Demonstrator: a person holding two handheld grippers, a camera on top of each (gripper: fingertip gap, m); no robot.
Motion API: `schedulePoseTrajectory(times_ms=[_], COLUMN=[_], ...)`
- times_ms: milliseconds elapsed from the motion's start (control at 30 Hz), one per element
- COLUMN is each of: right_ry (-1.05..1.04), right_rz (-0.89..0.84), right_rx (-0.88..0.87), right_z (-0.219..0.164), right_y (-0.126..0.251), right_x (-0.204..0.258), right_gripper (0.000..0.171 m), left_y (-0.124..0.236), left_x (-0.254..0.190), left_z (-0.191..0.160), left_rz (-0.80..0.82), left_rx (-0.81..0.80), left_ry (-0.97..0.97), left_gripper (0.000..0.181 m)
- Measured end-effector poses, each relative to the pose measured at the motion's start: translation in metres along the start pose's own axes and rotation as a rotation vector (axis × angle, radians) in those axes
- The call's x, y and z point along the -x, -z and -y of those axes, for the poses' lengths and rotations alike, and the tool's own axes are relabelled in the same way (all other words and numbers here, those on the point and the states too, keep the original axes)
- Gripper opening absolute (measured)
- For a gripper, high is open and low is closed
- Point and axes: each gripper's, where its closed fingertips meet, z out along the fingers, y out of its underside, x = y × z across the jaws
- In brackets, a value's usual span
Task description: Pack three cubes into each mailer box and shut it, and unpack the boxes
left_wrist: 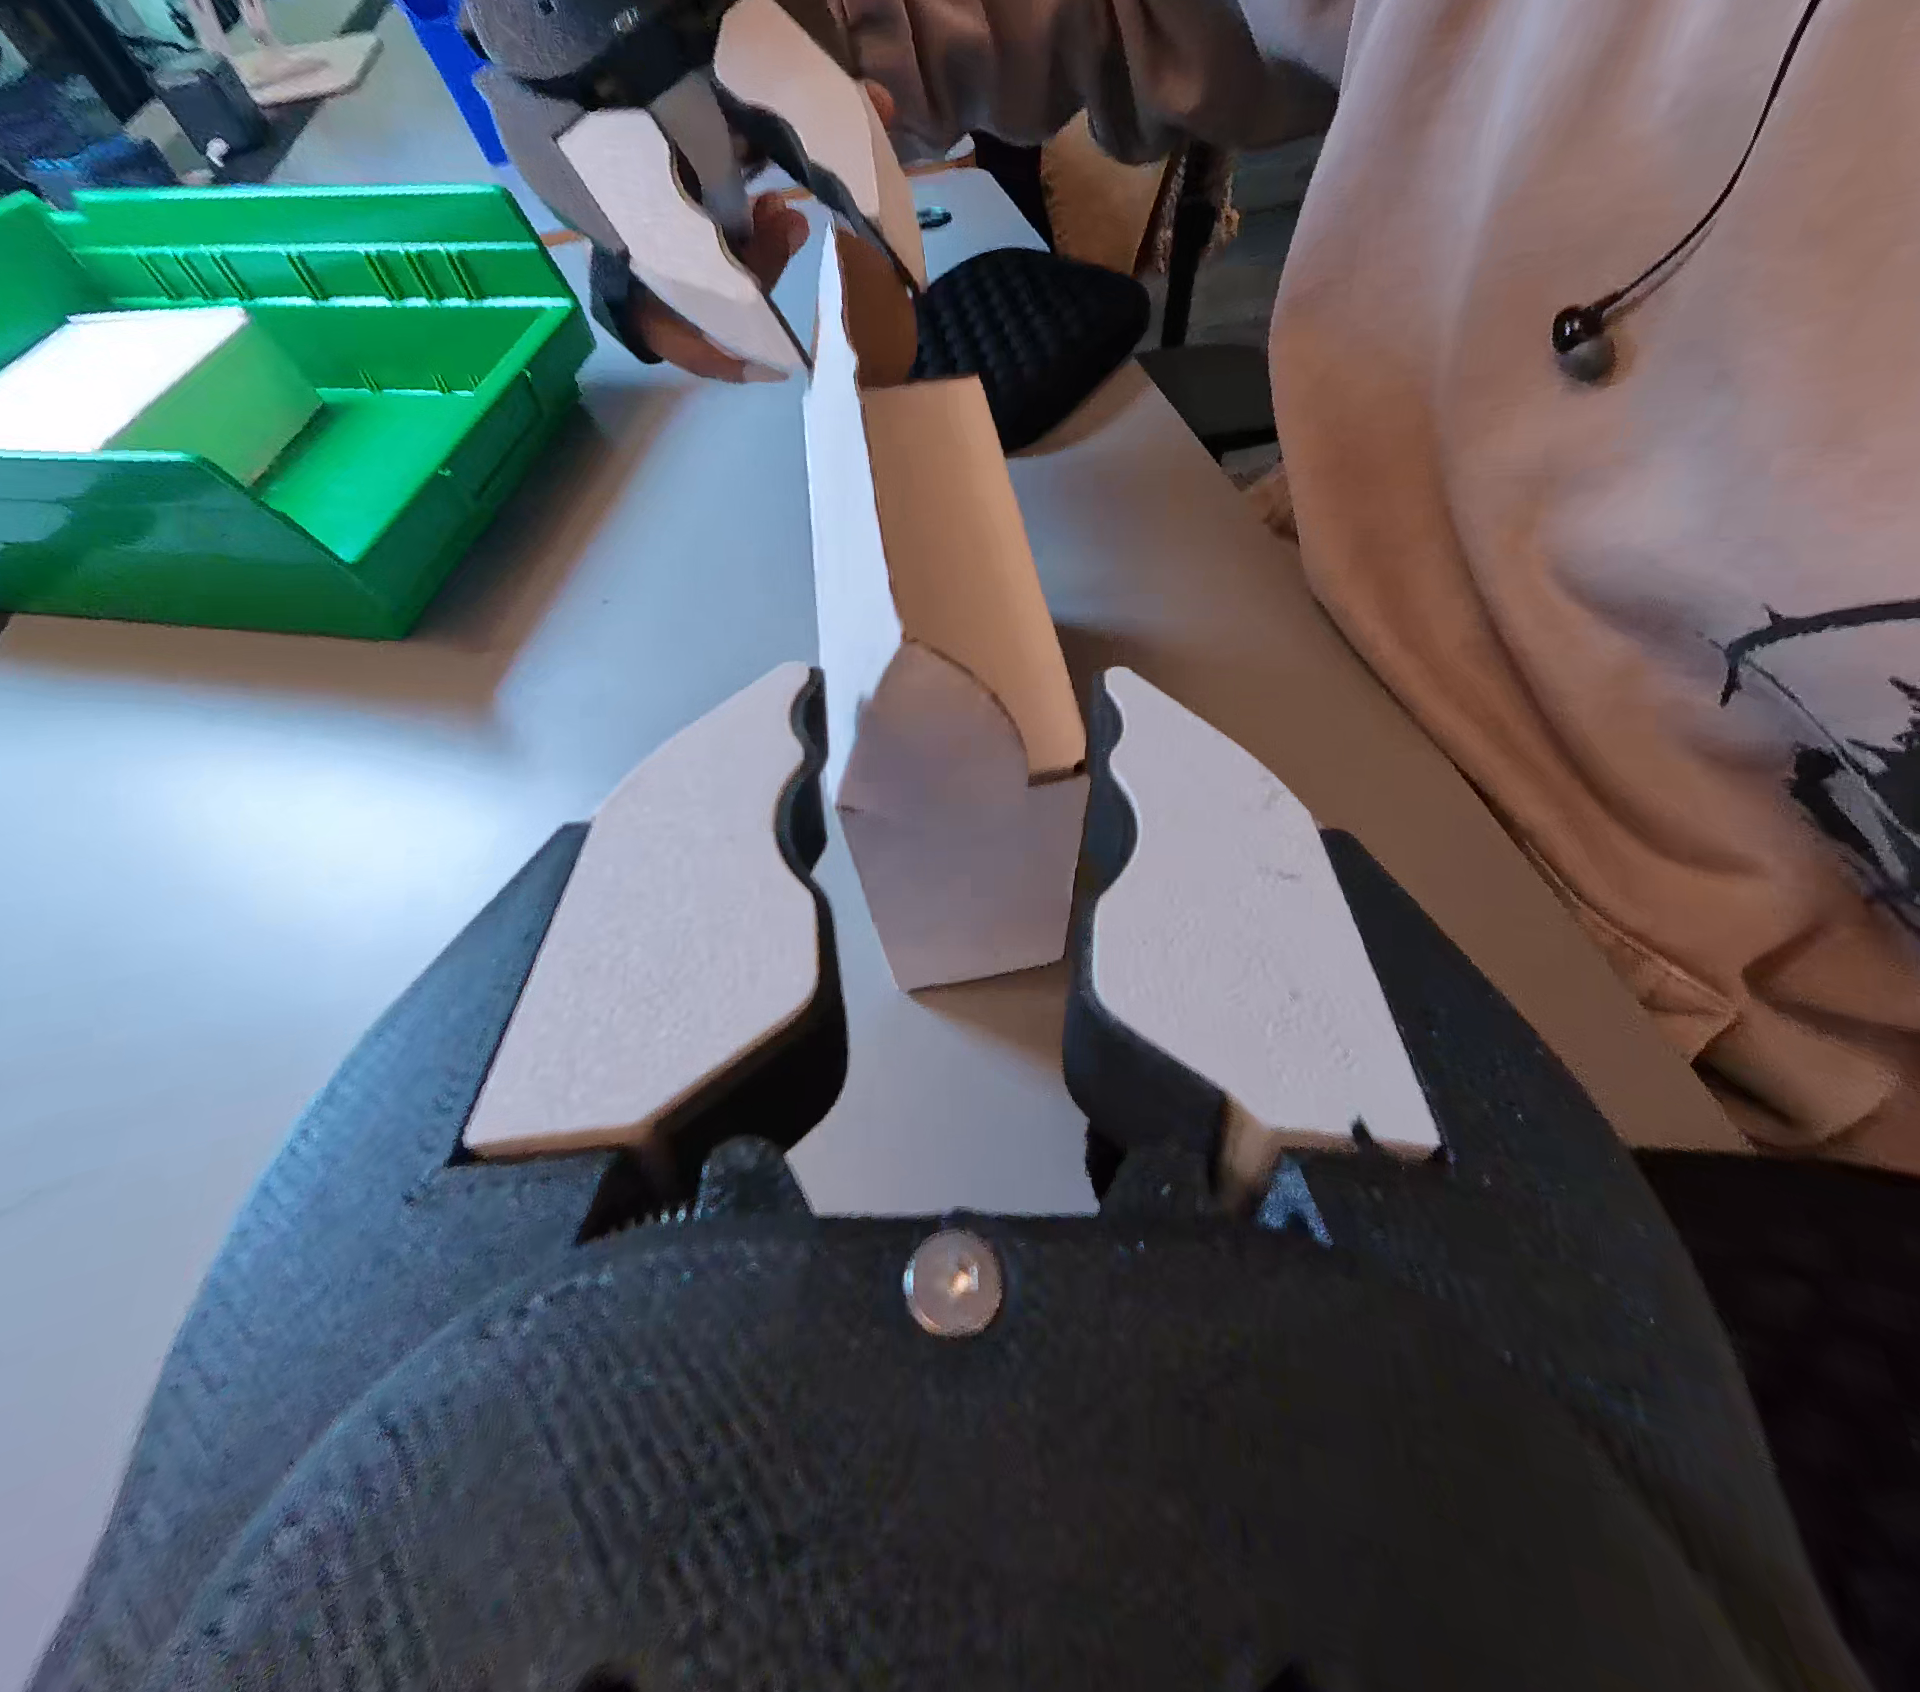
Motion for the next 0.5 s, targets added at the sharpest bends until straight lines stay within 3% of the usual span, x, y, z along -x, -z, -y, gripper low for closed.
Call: schedulePoseTrajectory(times_ms=[200, 500], right_ry=[-0.048, -0.272], right_rz=[0.021, 0.061], right_rx=[-0.026, -0.091], right_z=[0.001, 0.005], right_y=[0.001, 0.004], right_x=[-0.002, -0.005], right_gripper=[0.035, 0.033], left_y=[-0.016, -0.019], left_x=[0.006, 0.016], left_z=[-0.003, 0.003], left_rz=[-0.048, 0.003], left_rx=[-0.003, -0.036], left_ry=[-0.001, 0.179], left_gripper=[0.037, 0.033])
